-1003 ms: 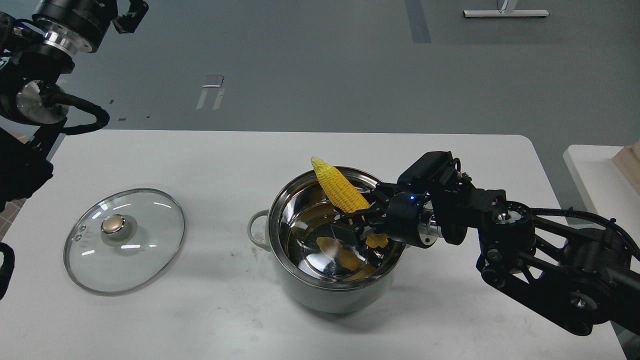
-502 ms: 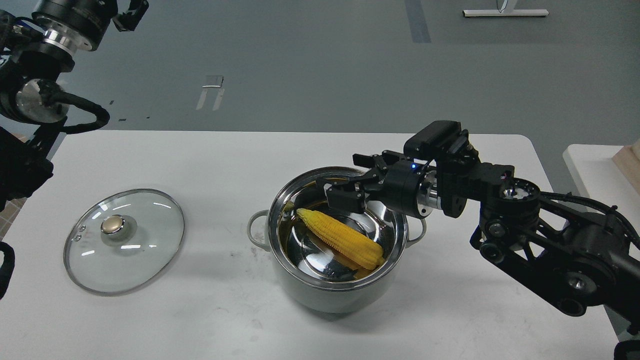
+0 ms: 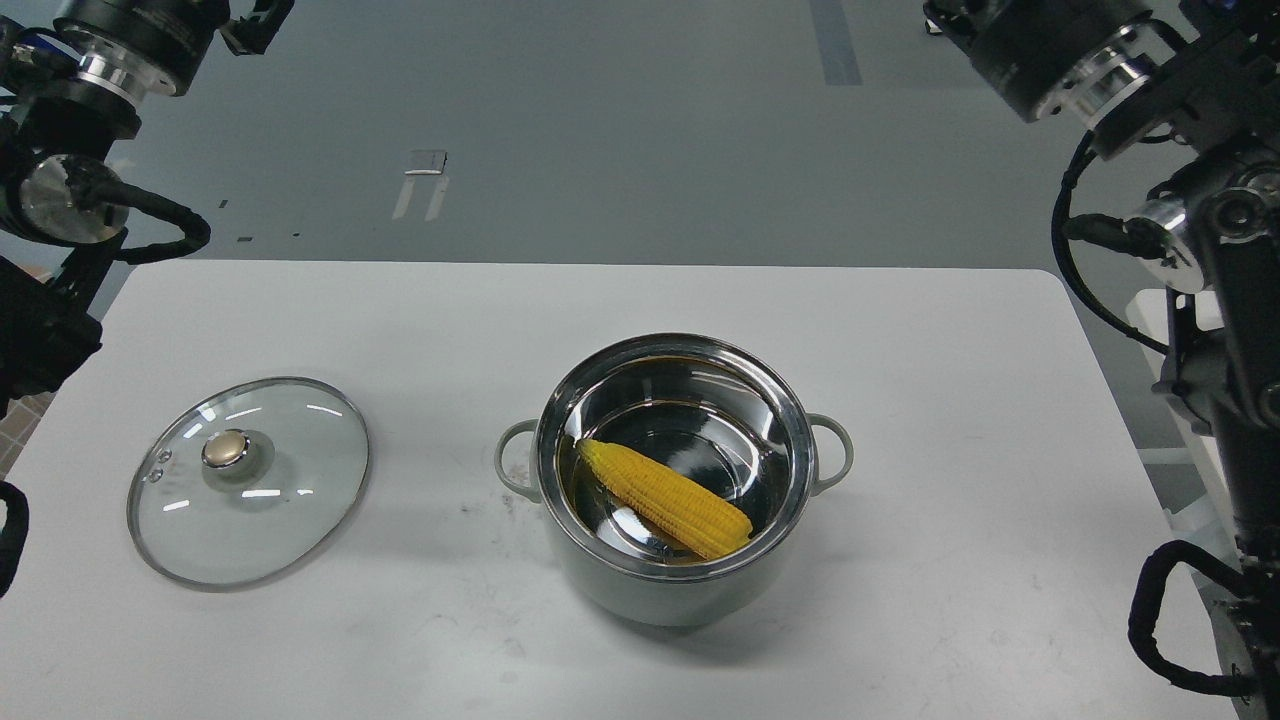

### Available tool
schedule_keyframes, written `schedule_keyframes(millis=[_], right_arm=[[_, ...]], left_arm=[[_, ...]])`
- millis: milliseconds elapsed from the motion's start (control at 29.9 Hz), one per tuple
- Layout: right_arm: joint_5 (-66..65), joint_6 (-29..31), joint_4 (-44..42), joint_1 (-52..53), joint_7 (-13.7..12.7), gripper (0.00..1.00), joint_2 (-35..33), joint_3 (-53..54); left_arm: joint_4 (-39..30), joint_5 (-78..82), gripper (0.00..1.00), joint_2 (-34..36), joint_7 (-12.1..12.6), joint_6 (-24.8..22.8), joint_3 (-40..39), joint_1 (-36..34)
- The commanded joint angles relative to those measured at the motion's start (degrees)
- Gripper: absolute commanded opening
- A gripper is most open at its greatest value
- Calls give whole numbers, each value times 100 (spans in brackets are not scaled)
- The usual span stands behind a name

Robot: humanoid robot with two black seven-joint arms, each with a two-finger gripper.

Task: Open pot and put corn in
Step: 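Release the corn cob and raise the right gripper out of the pot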

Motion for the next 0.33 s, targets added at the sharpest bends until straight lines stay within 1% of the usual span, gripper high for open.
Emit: schedule_keyframes(millis=[0, 33, 67, 167, 301], right_arm=[[927, -126, -662, 24, 1, 100, -125, 518], [1076, -188, -793, 24, 1, 100, -125, 562], [1365, -362, -1082, 50, 1, 100, -125, 588], [1963, -802, -1523, 77, -7, 100, -134, 580], [2238, -839, -1788, 94, -7, 100, -178, 588]], left_arm=[[25, -59, 98, -25, 28, 26, -18, 21], [25, -59, 98, -25, 28, 26, -18, 30], [25, -68, 98, -25, 28, 17, -18, 56], [-27, -77, 98, 36, 28, 0, -88, 231], [-19, -103, 98, 54, 46, -9, -282, 293]])
